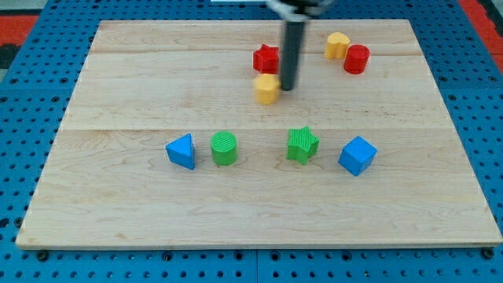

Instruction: Push the yellow heart into the yellow hexagon

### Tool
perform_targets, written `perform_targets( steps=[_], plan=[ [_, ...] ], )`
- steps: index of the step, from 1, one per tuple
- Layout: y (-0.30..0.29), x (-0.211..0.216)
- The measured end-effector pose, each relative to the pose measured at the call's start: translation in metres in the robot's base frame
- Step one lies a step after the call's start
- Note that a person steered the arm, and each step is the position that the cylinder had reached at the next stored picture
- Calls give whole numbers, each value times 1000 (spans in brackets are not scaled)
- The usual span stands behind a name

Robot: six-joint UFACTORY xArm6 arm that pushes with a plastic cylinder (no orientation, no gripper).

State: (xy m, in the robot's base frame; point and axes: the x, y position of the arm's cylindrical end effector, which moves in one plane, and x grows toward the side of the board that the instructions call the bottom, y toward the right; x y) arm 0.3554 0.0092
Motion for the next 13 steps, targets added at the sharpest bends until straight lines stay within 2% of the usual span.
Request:
perform_targets(
  steps=[1, 2, 3, 4, 5, 6, 7, 9, 10, 12, 13],
  plan=[
    [21, 34],
    [0, 55],
    [-74, 37],
    [-113, 1],
    [-113, 15],
    [-89, 54],
    [-57, 32],
    [-84, -18],
    [-65, 6],
    [-80, -24],
    [-11, 5]
  ],
)
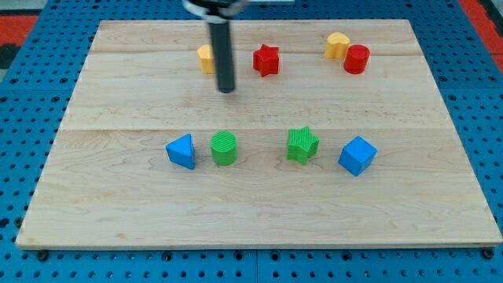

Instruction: Push the yellow heart into the yellow hexagon

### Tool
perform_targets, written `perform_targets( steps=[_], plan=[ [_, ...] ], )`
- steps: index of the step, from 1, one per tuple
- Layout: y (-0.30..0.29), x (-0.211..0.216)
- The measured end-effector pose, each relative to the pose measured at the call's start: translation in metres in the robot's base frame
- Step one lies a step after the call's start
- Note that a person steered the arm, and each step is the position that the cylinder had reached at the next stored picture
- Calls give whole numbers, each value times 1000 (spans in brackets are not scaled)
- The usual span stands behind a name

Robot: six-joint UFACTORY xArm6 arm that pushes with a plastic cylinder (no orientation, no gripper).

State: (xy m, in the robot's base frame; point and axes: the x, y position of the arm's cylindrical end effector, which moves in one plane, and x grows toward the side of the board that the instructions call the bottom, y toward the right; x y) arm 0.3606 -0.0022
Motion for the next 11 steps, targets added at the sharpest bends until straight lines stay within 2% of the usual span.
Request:
perform_targets(
  steps=[1, 2, 4, 5, 6, 8, 9, 11],
  plan=[
    [137, -16],
    [227, -38],
    [171, -81],
    [146, -87],
    [84, -94],
    [234, -96],
    [206, -139],
    [3, -138]
  ],
)
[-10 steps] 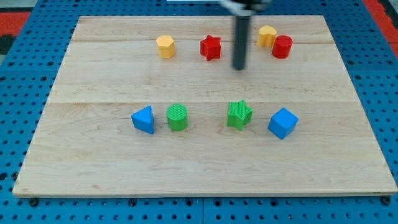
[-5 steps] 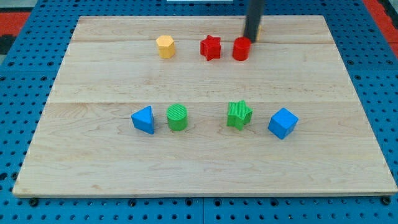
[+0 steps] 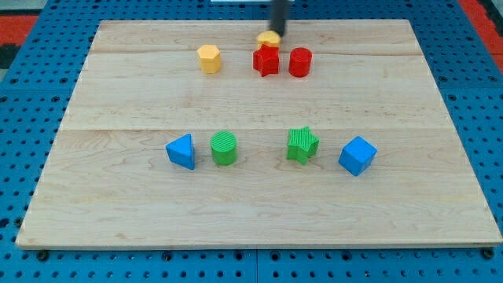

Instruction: Push the yellow heart into the yellow hexagon

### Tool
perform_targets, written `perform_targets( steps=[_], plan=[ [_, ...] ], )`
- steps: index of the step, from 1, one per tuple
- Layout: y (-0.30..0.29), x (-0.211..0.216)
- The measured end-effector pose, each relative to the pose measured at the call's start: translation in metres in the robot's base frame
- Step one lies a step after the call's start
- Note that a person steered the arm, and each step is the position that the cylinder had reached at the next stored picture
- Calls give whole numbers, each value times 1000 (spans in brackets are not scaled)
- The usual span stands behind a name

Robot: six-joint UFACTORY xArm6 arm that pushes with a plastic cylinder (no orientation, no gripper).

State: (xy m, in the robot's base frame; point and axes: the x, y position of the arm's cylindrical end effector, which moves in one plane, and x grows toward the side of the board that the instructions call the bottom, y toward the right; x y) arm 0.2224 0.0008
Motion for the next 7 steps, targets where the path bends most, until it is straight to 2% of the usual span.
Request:
perform_targets(
  steps=[1, 2, 3, 4, 5, 7],
  plan=[
    [82, 4],
    [101, 23],
    [40, 26],
    [31, 26],
    [56, 36],
    [-45, 33]
  ],
)
